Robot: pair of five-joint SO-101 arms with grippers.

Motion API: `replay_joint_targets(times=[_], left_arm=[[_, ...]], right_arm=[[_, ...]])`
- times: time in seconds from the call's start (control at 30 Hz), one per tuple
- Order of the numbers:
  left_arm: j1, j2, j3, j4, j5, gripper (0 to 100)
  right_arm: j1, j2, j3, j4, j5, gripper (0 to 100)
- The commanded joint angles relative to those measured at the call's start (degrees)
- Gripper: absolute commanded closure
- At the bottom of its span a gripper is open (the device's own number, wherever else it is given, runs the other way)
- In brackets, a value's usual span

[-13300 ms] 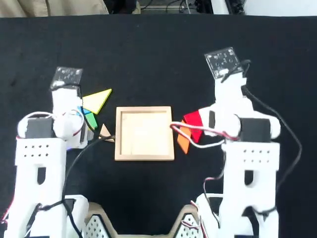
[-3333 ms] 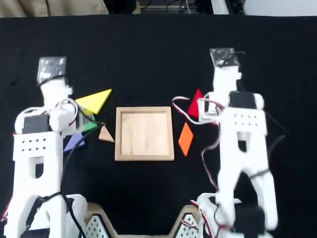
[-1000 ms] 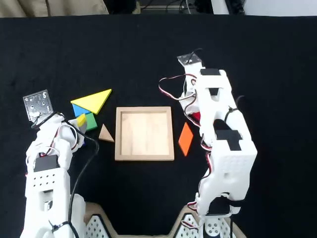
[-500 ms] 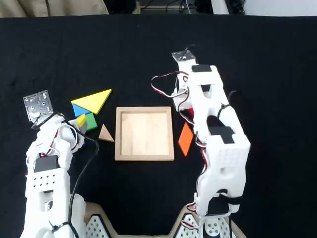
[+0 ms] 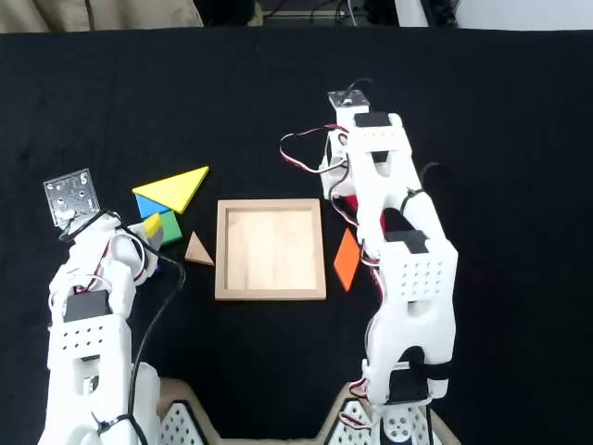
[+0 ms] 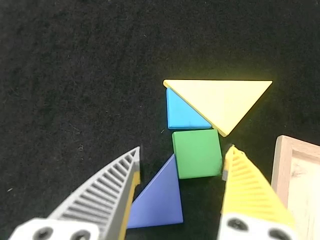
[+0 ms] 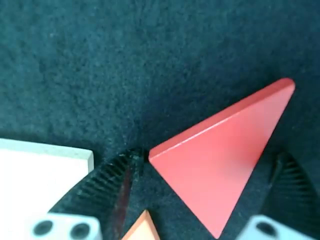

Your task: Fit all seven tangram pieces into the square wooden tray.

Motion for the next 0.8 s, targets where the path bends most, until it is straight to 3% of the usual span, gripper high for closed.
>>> replay_joint_targets(times=[0.0,0.43,0.6,0.77], left_arm=[[0.1,-1.2,-0.6,-0.3,0.0,74],[0.1,-1.2,-0.6,-0.4,0.0,74],[0.1,-1.2,-0.6,-0.4,0.0,74],[0.1,-1.2,-0.5,-0.4,0.0,74]], right_arm=[[-0.4,0.1,-2.9,0.0,-1.3,60.9],[0.9,0.5,-4.4,-0.2,-4.0,61.3],[0.9,0.5,-4.4,-0.4,-3.6,70.1],[0.9,0.5,-4.4,-0.4,-3.6,68.7]])
